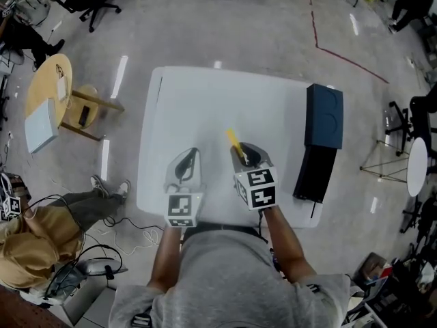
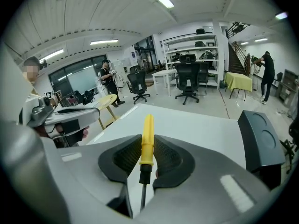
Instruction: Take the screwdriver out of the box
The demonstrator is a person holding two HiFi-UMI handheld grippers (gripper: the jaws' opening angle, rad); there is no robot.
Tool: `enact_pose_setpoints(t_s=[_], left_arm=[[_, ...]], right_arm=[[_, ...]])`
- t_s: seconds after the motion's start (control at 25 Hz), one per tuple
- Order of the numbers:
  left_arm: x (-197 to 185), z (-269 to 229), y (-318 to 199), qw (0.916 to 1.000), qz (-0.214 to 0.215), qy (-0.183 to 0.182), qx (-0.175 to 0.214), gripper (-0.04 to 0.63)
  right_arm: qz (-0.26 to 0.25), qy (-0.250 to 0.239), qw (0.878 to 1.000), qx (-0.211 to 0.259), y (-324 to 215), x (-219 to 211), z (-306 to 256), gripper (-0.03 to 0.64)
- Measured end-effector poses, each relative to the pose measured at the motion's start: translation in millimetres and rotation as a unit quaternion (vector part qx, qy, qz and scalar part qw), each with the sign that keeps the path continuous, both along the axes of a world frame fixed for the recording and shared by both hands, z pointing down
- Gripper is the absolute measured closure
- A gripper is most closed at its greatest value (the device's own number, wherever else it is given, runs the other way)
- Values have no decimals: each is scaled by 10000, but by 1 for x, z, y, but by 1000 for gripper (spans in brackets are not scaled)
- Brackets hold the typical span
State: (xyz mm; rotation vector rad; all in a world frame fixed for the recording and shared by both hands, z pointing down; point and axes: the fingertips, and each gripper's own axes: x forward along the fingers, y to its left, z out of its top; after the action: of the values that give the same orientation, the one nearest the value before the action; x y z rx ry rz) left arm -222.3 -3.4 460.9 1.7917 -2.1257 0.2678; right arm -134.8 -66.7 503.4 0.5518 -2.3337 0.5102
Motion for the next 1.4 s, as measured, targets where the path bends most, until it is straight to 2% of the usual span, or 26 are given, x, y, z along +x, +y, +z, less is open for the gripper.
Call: enact_pose_setpoints(t_s=[0.84,1.4], left_arm=[[-47,54,-44,9991,58,272,-323,583],[-69,97,-61,9962,21,585,-650,583]], right_arm=[[-104,284,9992,-245,-37,-58,55,531],[-174,525,9972,-506,-55,-85,99,531]])
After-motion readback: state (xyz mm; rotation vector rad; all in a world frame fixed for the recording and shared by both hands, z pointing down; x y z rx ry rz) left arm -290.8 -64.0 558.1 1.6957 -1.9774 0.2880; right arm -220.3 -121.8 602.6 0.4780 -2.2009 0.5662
